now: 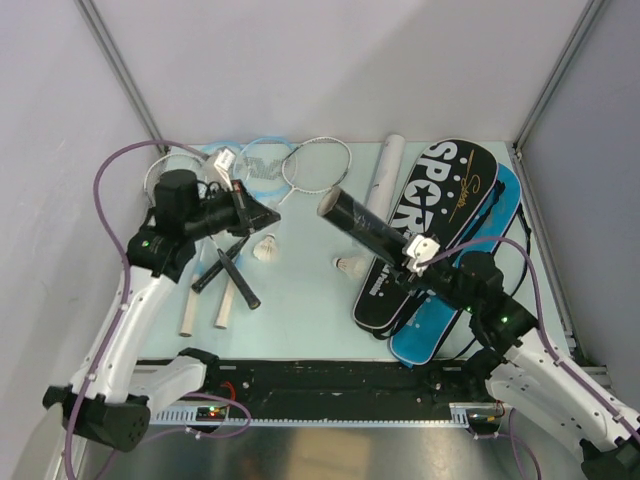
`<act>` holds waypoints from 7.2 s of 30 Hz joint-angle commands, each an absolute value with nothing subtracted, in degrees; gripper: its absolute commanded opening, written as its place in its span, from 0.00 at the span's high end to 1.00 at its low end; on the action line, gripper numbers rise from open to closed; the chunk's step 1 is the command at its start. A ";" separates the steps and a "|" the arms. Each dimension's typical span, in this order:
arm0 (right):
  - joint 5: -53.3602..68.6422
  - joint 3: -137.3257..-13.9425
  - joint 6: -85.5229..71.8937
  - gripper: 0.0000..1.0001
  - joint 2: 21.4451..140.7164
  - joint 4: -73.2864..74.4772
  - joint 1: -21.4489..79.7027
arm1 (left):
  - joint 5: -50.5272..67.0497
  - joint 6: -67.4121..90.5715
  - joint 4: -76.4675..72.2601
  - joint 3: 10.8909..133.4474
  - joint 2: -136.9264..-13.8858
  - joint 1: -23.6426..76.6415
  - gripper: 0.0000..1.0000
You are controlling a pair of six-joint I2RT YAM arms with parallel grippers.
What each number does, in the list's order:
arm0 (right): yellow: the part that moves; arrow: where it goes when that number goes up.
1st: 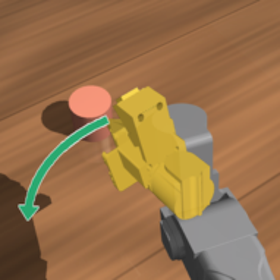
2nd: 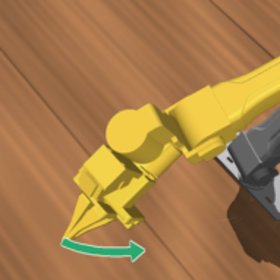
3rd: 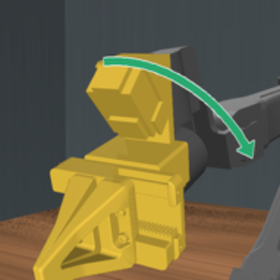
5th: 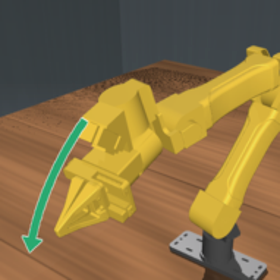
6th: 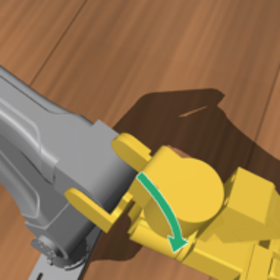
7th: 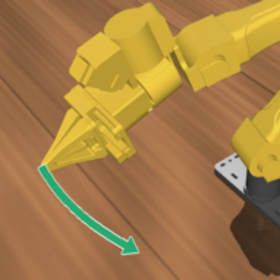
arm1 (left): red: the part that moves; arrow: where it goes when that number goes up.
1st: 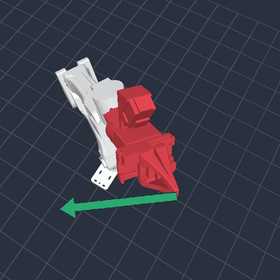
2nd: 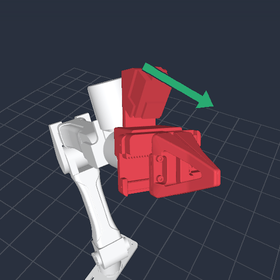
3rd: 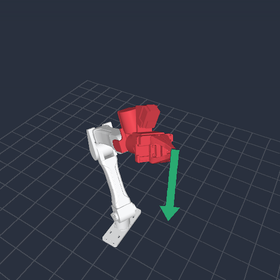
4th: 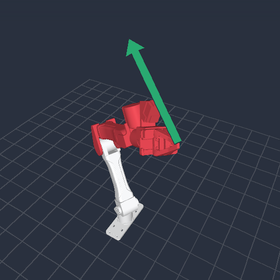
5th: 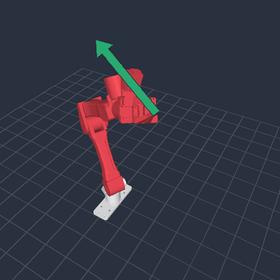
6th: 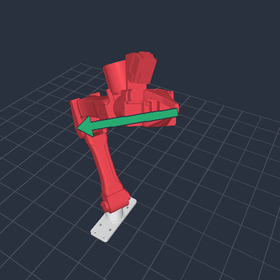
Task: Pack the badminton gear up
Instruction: Place the lid at the center of the board, then pick up the shuttlecock at the center of the board, then place the shuttlecock at the shuttle tube.
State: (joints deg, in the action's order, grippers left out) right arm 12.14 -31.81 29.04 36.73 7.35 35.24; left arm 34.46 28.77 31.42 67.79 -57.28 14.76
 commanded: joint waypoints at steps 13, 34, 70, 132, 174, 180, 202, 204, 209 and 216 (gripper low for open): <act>-9.21 -33.75 16.64 0.63 25.75 -7.19 35.89 | 6.36 23.36 34.14 65.46 -84.61 31.20 0.91; -11.00 -32.79 15.90 0.63 22.22 -2.91 36.66 | 6.06 21.80 22.87 62.41 -86.98 38.11 0.51; -9.48 -32.05 15.82 0.63 22.09 -2.72 38.50 | -10.54 38.16 7.19 47.92 -82.12 23.65 0.39; 14.77 -20.83 44.57 0.60 37.33 -29.19 35.12 | 19.28 21.88 38.46 71.05 -53.65 22.07 1.00; 10.86 -22.15 60.54 0.64 31.97 -23.77 34.87 | 42.69 18.19 47.12 80.09 -54.40 25.93 1.00; 11.08 -23.46 62.89 0.64 32.42 -22.00 35.89 | 42.00 17.86 47.36 79.40 -56.28 27.16 1.00; 8.12 -23.68 61.23 0.67 40.18 -25.88 41.75 | 39.00 18.69 47.91 82.52 -66.77 34.80 0.87; 8.18 -22.99 60.04 0.67 40.13 -27.63 41.57 | 38.27 18.62 47.97 82.29 -65.87 34.87 0.77; 8.61 -22.62 57.73 0.66 39.40 -27.67 40.53 | 33.77 18.11 48.13 83.93 -63.32 34.83 0.47; 7.54 -22.61 55.73 0.65 37.60 -24.88 39.61 | 28.40 18.39 48.91 88.18 -61.44 33.49 0.25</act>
